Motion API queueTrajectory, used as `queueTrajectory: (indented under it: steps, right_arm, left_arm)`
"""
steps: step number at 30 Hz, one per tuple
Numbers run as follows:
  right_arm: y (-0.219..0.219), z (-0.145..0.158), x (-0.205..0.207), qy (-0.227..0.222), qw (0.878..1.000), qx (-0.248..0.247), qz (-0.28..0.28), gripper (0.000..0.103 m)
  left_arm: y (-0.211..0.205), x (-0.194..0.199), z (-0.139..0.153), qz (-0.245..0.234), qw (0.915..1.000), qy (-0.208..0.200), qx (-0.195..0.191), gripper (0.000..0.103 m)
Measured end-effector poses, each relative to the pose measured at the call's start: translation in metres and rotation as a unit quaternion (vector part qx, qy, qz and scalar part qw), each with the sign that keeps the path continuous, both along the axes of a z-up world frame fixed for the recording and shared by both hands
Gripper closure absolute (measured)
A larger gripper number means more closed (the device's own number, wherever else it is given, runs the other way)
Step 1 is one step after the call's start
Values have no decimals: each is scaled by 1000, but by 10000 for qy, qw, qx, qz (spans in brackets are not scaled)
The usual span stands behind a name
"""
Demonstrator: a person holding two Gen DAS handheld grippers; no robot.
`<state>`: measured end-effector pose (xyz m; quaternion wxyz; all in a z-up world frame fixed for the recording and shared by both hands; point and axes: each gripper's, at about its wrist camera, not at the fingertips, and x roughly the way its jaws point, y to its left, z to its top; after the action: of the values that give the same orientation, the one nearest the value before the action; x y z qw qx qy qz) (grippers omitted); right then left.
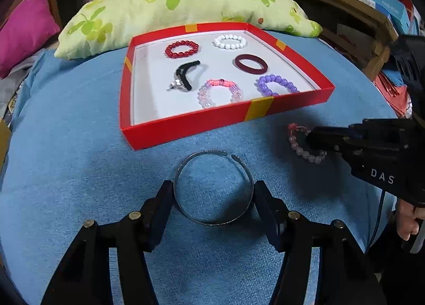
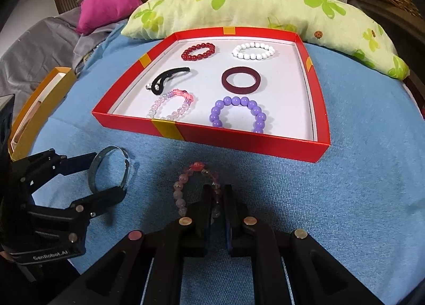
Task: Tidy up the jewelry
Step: 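Lift both held bracelets and carry them over the red box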
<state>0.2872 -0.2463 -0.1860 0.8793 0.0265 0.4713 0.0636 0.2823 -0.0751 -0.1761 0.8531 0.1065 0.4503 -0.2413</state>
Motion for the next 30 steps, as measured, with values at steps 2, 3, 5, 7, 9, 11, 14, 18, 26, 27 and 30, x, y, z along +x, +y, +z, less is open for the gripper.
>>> queueTrajectory:
  steps: [2,3,5,7,9,11,14,18,26,27,30]
  right_arm:
    - [0,1,-1,-11,10000,21,22,94]
    - [0,1,-1,-13,10000,37,31,94]
    - [-1,3,-3,-23,9999,98,65,94]
    - [0,6,-5,-54,9997,185,150,94]
    - [3,10,-8,-133,9994,187,255,94]
    - [3,12,-11,-164,9990,258,338,94]
    - [3,14,-13,-180,9985,341,388,94]
    - [1,17,-13,-180,9977,502,408,94]
    - [4,35,-22,-483,9948,676,588,94]
    - [4,38,-23,-545,9942,716,587,94]
    - [2,45,-25,-704,9921,862,571,94]
  left_arm:
    - [4,2,4,101,9999,-47,-45,40]
    - [6,3,6,136,9999,-61,-64,40]
    - [10,2,11,209,9997,-114,-95,40]
    - [13,0,16,240,9995,-182,-102,40]
    - [17,-2,21,268,9992,-248,-136,40]
    - [21,-3,25,314,9989,-304,-144,40]
    - [26,-2,27,461,9983,-363,-64,40]
    - [35,-2,33,667,9965,-506,27,40]
    - [57,0,52,1194,9891,-861,-4,40]
    - [59,1,55,1277,9874,-934,4,40]
    - [65,2,62,1459,9830,-1115,-36,40]
